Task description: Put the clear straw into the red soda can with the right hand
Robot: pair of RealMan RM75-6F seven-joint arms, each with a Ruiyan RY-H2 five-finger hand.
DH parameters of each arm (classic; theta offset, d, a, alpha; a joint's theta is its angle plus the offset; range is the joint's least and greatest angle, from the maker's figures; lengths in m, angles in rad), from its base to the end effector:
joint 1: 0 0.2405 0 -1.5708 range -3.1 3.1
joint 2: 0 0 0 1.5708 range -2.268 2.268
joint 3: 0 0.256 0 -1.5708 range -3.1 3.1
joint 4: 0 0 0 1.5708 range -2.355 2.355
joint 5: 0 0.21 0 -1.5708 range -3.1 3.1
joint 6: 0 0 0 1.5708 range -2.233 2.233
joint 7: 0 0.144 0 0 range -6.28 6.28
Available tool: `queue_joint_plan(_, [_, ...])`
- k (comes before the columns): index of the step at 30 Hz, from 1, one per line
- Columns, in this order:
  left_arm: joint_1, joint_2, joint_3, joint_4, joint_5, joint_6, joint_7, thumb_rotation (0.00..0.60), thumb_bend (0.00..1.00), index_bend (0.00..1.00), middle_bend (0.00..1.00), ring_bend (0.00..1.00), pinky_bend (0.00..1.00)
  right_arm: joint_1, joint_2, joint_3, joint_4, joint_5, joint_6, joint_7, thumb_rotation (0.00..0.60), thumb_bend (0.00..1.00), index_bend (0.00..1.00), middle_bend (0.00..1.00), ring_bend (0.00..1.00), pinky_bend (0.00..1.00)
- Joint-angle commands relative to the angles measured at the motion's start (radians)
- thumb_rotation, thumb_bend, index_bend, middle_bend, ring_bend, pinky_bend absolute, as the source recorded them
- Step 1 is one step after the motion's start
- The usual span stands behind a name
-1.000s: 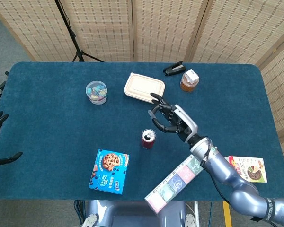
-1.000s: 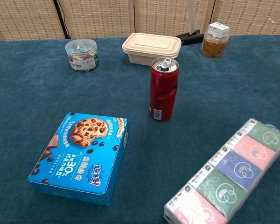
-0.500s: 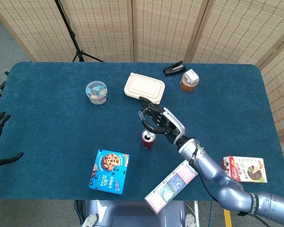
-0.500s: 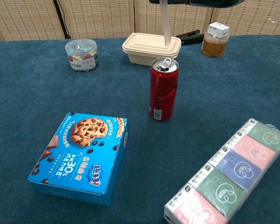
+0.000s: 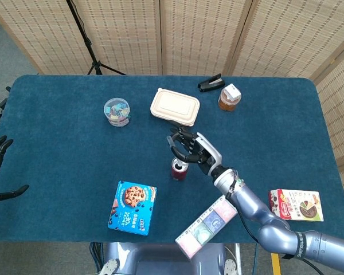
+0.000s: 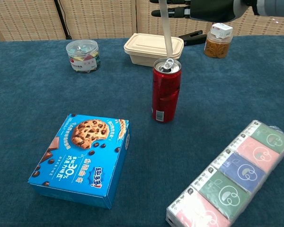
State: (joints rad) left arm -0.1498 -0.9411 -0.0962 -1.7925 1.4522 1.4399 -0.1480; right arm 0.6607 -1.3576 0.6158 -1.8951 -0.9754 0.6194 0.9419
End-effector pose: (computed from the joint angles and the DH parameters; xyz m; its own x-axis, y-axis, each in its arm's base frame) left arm -0.2768 0.2065 0.1998 0.2449 -0.0150 0.9694 0.9684 -0.0439 -0.2453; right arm -0.0391 -0.3398 0.0617 -0.8096 -0.5522 0.1988 -0.3882 0.2499 -0.8870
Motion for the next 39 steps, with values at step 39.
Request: queue_joint_plan(39, [-0.001, -0.001, -0.003, -0.005, -0.009, -0.003, 0.007, 0.600, 0.09, 0.00, 0.00, 0.00, 0.00, 0.033, -0.076, -0.043, 0.060, 0.021, 0.023, -0.017, 0.600, 0.61, 0.60, 0.00, 0.00, 0.00])
